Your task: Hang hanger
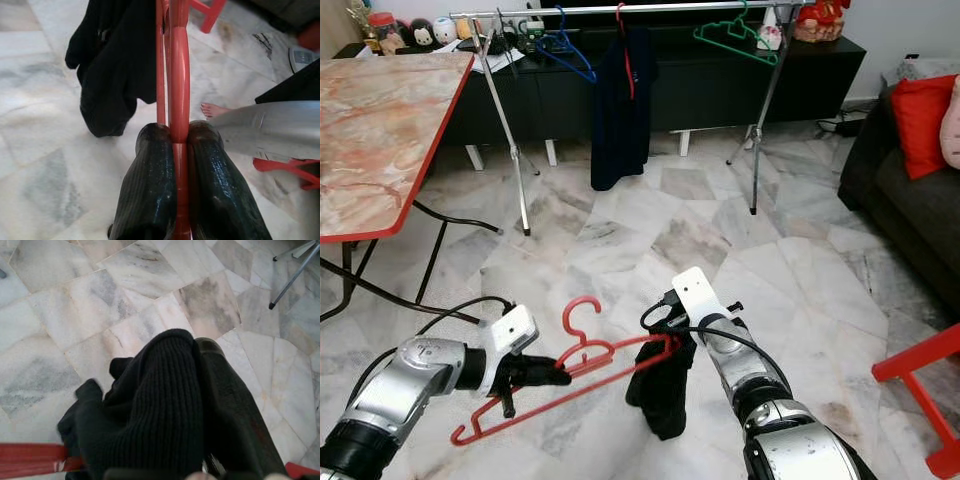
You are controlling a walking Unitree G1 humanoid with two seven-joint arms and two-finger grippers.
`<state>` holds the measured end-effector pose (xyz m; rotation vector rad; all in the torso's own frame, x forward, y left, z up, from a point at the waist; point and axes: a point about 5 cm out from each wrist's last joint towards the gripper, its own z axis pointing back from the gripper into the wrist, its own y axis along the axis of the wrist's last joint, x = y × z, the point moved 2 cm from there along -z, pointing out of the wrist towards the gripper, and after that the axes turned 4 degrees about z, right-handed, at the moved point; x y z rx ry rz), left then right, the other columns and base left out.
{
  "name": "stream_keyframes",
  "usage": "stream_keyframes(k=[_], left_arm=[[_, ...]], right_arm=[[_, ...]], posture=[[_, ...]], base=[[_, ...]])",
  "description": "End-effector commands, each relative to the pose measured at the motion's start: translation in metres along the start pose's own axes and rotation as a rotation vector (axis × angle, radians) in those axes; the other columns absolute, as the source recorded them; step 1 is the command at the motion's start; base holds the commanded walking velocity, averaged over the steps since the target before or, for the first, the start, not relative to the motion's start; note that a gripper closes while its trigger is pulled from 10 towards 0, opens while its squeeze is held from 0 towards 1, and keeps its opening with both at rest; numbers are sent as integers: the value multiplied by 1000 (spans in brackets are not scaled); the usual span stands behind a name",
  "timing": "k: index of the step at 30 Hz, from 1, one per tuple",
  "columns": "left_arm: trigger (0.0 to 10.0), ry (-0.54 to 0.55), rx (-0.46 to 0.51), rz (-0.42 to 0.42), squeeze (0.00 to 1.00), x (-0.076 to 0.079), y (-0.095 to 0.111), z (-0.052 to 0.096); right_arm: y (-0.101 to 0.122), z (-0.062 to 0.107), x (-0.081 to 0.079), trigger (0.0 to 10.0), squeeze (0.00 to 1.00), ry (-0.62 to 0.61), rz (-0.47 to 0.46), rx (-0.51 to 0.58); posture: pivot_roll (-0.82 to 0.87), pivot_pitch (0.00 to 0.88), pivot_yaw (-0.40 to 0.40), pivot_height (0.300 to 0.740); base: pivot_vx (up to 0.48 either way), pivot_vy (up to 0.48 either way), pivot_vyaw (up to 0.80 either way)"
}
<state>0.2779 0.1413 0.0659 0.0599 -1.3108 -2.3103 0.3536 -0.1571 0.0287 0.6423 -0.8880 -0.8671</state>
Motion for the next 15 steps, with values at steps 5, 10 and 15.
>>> stream_keyframes(k=[5,10,15], left_arm=[[10000,-13,28,-20,0,3,9,-1],[10000,-15,61,-28,0,4,17,-3],[10000,-8,86,-23,0,4,21,-5]], right_arm=[[0,0,-3,10000,0,-7,-26,-7],[-3,0,-7,10000,0,-2,-35,-17],[-6,0,-11,10000,0,6,-45,-29]], posture=[[-55,3,-32,740],[-53,2,-33,740],[-52,1,-32,740]], base=[[0,0,0],[0,0,0],[0,0,0]])
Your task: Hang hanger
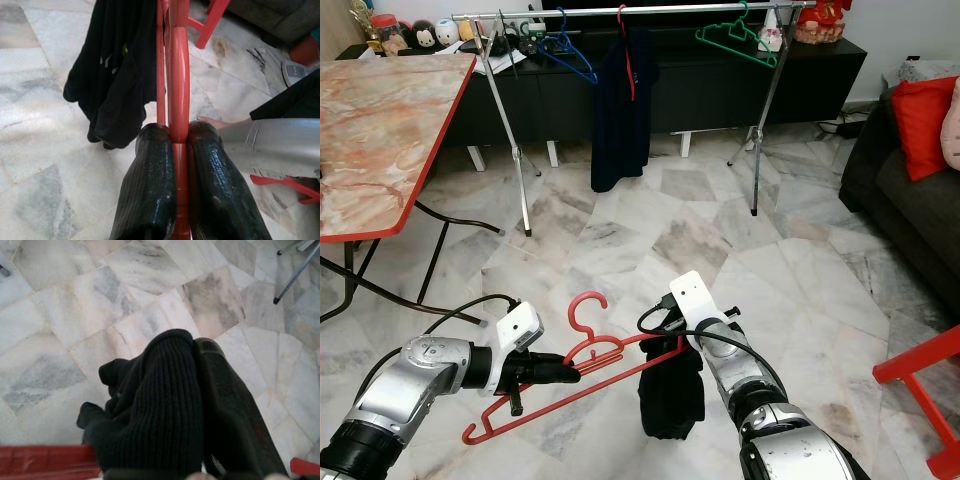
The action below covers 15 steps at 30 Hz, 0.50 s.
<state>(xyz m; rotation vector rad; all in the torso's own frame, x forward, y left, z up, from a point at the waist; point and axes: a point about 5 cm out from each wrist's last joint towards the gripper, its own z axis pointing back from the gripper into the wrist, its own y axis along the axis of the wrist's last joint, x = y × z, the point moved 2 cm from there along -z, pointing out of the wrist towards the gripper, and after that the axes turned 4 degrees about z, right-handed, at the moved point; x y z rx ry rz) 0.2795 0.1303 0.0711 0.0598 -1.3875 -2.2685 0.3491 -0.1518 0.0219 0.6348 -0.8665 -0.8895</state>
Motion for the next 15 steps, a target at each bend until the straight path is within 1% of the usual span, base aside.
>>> stream_keyframes(k=[1,6,7,8,10,11,15], left_arm=[[10000,5,26,-29,0,0,12,0],[10000,70,3,-57,0,-5,8,-5],[10000,116,8,-64,0,-10,8,-6],[10000,157,13,-93,0,-14,9,-6],[10000,192,17,-112,0,-18,10,-7],[10000,213,23,-90,0,-21,10,-8],[10000,218,26,-84,0,-21,10,-9]], right_arm=[[-2,0,-3,10000,0,0,-28,-8],[-8,1,-6,10000,0,2,-49,-26],[-7,1,-6,10000,0,2,-53,-25],[-7,1,-5,10000,0,1,-59,-23],[-7,1,-4,10000,0,-1,-62,-22],[-6,1,-3,10000,0,-2,-63,-18],[-4,1,3,10000,0,-16,-66,-7]], posture=[[-52,1,-32,740],[-46,9,-33,740],[-46,9,-33,740],[-46,9,-33,740],[-48,13,-33,740],[-48,13,-33,740],[-48,13,-33,740]], base=[[0,0,0],[0,0,0],[0,0,0],[0,0,0],[0,0,0],[0,0,0],[0,0,0]])
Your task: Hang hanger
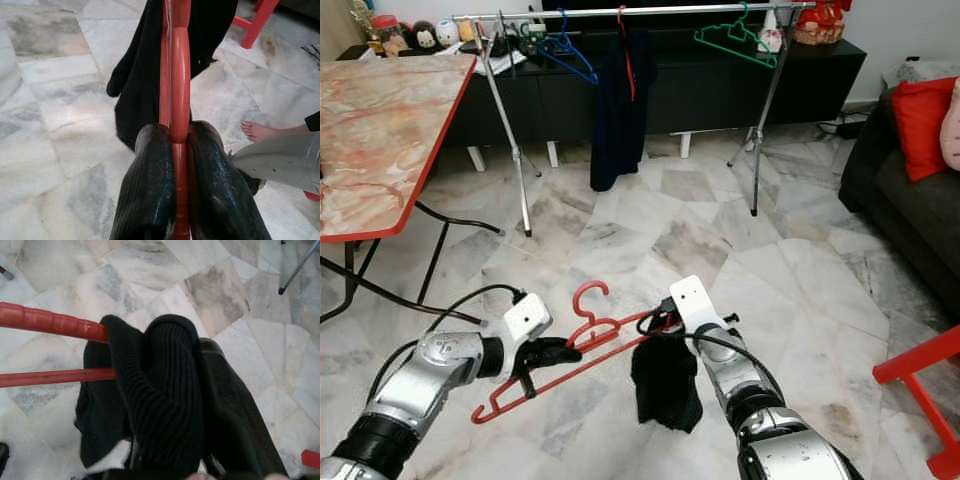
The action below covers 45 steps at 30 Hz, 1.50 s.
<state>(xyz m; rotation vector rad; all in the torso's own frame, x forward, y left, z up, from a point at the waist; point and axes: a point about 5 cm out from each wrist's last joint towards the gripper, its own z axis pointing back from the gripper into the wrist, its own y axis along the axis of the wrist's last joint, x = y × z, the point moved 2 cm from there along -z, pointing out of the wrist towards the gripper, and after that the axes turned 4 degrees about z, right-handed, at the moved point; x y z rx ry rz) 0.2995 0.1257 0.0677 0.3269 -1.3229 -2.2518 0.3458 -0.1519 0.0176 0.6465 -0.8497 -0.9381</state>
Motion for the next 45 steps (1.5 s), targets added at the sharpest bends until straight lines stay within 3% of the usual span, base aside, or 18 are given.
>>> stream_keyframes(k=[1,6,10,15,19,28,35,40,45], left_arm=[[10000,27,13,-1,0,-5,3,1],[10000,11,25,23,0,-2,0,-2],[10000,-75,53,60,0,9,2,-3],[10000,-115,60,74,0,13,3,-4],[10000,-120,59,75,0,13,3,-4],[10000,-3,34,44,0,-1,-1,-12],[10000,93,13,32,0,-9,-6,-20],[10000,110,6,34,0,-9,-6,-25],[10000,134,-12,27,0,-11,-8,-28]], right_arm=[[1,1,7,10000,0,-16,-18,9],[11,1,11,10000,0,4,10,57],[21,2,13,10000,0,49,60,108],[28,2,20,10000,0,51,158,118],[34,2,26,10000,0,54,169,123],[50,3,25,10000,0,131,232,137],[46,4,22,10000,0,170,267,102],[41,5,20,10000,0,196,335,72],[41,5,21,10000,0,186,334,68]], posture=[[-48,13,-33,740],[-59,21,-37,740],[-60,23,-38,740],[-60,23,-39,740],[-66,23,-39,740],[-69,24,-37,740],[-76,25,-40,740],[-76,25,-41,740],[-77,26,-41,740]], base=[[0,0,0],[0,0,0],[0,0,0],[0,0,0],[0,0,0],[0,0,0],[0,0,0],[0,0,0],[0,0,0]])
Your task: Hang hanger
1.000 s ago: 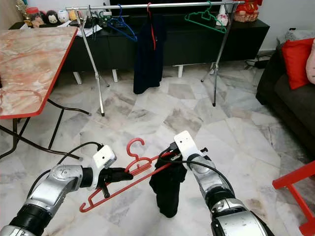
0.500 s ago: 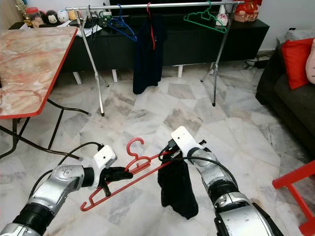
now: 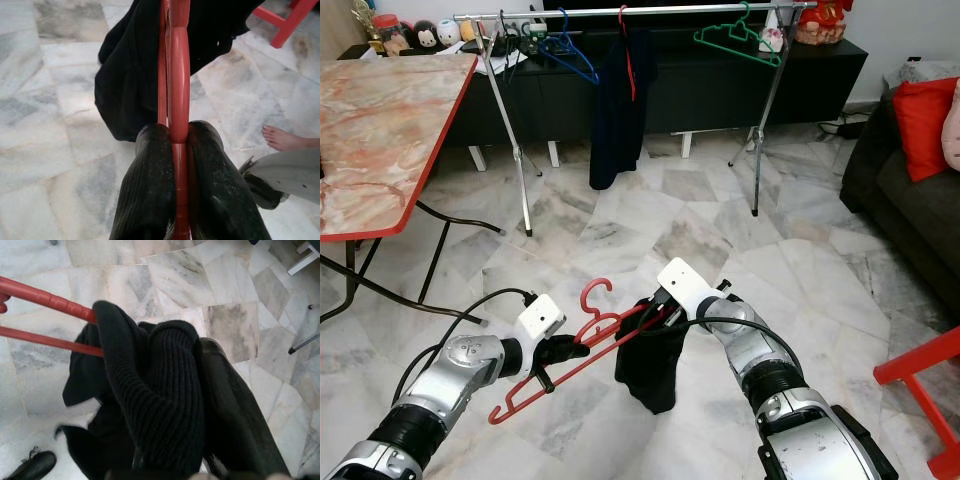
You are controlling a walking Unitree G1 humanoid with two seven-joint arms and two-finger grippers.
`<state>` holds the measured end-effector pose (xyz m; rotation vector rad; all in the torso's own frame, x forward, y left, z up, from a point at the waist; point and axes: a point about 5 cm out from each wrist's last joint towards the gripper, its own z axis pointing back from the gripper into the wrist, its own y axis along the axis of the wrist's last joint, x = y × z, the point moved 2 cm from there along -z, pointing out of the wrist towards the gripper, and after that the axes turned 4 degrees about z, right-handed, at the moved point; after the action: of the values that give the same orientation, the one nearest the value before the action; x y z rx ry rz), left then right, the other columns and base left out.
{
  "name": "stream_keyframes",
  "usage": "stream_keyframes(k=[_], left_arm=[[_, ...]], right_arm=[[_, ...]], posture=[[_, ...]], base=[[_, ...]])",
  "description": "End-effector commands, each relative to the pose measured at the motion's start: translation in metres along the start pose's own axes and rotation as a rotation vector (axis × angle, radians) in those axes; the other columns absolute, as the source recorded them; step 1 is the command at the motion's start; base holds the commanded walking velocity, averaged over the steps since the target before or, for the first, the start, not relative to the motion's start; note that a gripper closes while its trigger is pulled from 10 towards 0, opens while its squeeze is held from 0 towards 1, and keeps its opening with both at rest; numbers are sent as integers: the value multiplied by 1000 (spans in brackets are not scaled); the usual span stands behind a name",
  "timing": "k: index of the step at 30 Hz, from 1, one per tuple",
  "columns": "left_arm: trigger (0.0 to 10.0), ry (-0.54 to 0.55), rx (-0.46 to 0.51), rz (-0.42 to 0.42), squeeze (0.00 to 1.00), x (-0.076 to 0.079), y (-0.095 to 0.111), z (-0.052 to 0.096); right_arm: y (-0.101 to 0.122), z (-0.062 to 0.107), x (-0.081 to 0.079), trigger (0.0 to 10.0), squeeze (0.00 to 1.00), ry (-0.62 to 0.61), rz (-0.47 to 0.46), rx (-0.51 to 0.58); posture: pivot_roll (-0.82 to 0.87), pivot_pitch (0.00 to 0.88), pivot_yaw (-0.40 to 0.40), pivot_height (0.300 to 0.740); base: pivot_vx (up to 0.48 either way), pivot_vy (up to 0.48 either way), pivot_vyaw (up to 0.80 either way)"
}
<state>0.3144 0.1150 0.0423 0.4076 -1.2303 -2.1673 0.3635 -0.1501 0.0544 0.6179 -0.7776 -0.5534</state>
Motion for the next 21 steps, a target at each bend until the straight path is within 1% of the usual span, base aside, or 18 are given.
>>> stream_keyframes(k=[1,4,8,11,12,14,15,18,19,21], left_arm=[[10000,34,14,-23,0,-4,6,-2],[10000,51,21,-40,0,-6,7,-4],[10000,17,48,-32,0,-2,10,-7],[10000,-44,74,-6,0,3,12,-5],[10000,-85,78,2,0,6,12,-2],[10000,-118,77,7,0,9,10,0],[10000,-151,83,12,0,11,9,2],[10000,-166,95,16,0,12,9,3],[10000,-173,105,20,0,12,10,4],[10000,-186,110,26,0,13,10,5]], right_arm=[[3,2,6,10000,0,-14,14,7],[5,3,7,10000,0,-14,21,12],[6,4,7,10000,0,-6,28,13],[5,4,5,10000,0,3,40,10],[3,4,4,10000,0,11,60,4],[1,4,4,10000,0,22,82,-4],[-1,5,3,10000,0,39,99,-10],[-3,6,0,10000,0,74,118,-13],[-4,7,-2,10000,0,119,147,-17],[-7,8,-5,10000,0,163,184,-24]], posture=[[-77,26,-41,740],[-77,26,-41,740],[-78,26,-41,740],[-78,26,-41,740],[-78,26,-41,740],[-78,26,-41,740],[-78,26,-41,740],[-78,26,-41,740],[-78,26,-41,740],[-71,26,-42,740]], base=[[0,0,0],[0,0,0],[0,0,0],[0,0,0],[0,0,0],[0,0,0],[0,0,0],[0,0,0],[0,0,0],[0,0,0]])
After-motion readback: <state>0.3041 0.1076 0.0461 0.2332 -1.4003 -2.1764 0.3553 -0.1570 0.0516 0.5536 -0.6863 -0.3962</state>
